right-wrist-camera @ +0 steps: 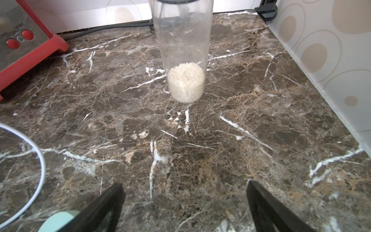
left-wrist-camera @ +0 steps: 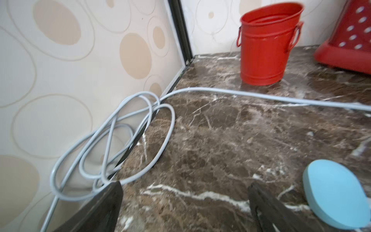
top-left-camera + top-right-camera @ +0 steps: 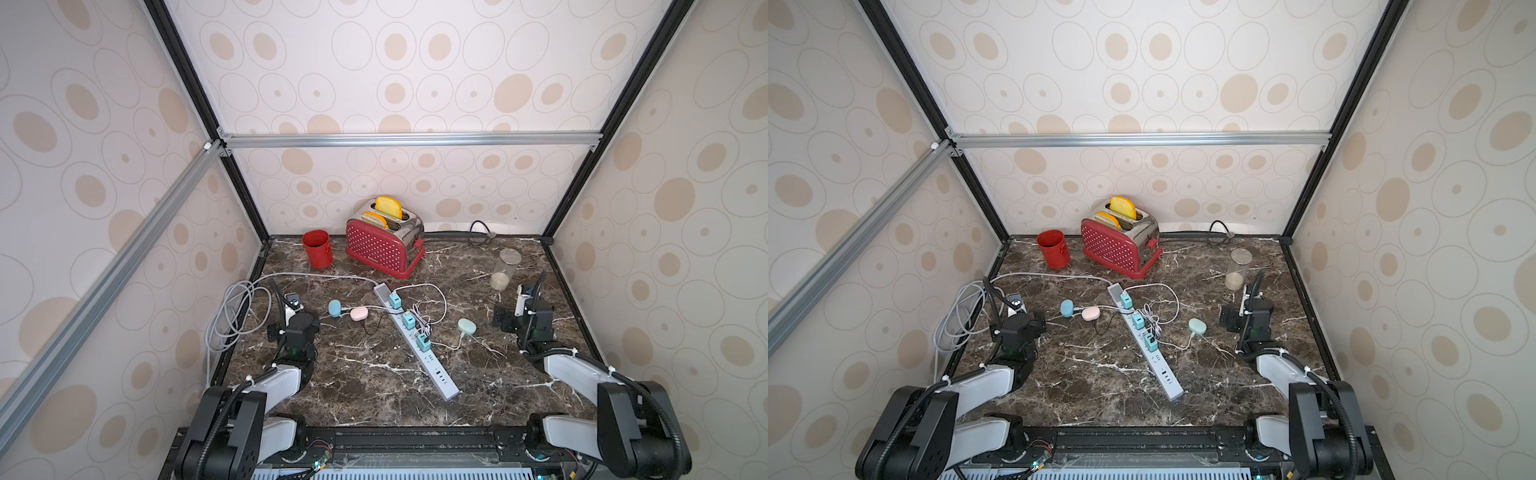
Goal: Charge the bluetooth headset
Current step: Reset both arms
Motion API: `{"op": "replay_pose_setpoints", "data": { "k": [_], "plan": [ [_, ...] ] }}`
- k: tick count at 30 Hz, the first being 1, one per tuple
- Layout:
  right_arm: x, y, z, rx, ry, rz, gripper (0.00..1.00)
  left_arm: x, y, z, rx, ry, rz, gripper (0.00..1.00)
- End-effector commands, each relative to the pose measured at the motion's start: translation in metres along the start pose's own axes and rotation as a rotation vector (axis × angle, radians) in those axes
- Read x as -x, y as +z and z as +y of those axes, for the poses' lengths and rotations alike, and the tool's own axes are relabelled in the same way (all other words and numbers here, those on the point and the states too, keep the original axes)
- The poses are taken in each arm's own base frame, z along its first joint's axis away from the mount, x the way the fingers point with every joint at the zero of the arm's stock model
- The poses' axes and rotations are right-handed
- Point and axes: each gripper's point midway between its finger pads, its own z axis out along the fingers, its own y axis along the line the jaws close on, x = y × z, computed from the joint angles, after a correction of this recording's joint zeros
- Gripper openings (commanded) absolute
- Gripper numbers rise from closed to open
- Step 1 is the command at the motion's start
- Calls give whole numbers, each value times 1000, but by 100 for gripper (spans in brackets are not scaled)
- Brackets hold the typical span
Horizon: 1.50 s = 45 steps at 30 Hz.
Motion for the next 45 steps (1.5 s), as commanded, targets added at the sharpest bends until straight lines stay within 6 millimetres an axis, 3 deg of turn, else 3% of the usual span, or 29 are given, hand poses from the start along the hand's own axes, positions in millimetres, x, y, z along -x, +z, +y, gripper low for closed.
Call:
{"op": "replay_pose_setpoints", "data": {
  "k": [1,4,9,15,16,45],
  "plan": [
    [23,5,-2,-19,-38,-107,99,31,14,-14,-62,-54,-116,99],
    [28,11,-7,-55,-48,-128,99,15,34,-24,-68,-47,-101,99],
    [33,16,-4,-47,-74,-146,99,15,41,-28,-89,-38,-69,99],
    [22,32,2,-15,-65,-212,100,12,49,-31,-135,-45,-13,99],
    [17,33,2,-16,-68,-158,99,13,50,-31,-136,-50,-14,99],
    [17,37,11,0,-112,-157,100,13,50,-30,-137,-50,-15,99]
  ]
}}
